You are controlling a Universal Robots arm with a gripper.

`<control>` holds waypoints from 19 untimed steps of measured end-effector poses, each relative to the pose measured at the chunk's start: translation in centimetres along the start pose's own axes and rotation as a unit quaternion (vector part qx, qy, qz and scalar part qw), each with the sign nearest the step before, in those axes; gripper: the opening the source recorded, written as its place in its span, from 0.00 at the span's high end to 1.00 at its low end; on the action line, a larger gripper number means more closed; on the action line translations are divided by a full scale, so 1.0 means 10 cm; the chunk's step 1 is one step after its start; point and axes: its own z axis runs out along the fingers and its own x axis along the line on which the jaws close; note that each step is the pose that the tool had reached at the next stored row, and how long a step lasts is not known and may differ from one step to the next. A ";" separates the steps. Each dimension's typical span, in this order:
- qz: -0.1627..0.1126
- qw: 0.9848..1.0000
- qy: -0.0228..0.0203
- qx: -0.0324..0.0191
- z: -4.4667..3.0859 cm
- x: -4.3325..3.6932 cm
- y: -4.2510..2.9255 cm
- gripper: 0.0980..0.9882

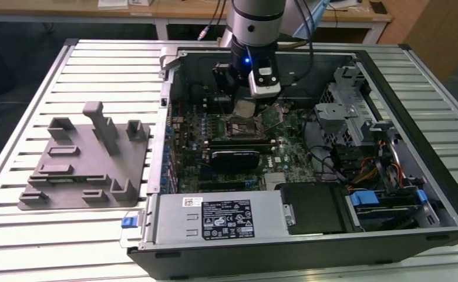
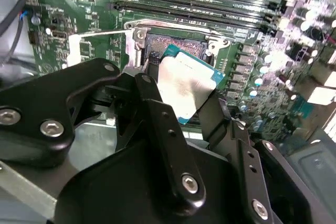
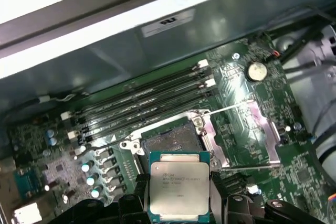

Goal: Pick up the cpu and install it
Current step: 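Place the cpu into insertion slot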

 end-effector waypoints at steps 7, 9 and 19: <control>0.047 0.999 -0.002 0.000 0.000 0.000 0.000 0.50; 0.063 0.998 -0.002 0.000 0.001 0.000 0.000 0.50; 0.149 0.989 -0.005 0.000 0.007 0.000 0.000 0.50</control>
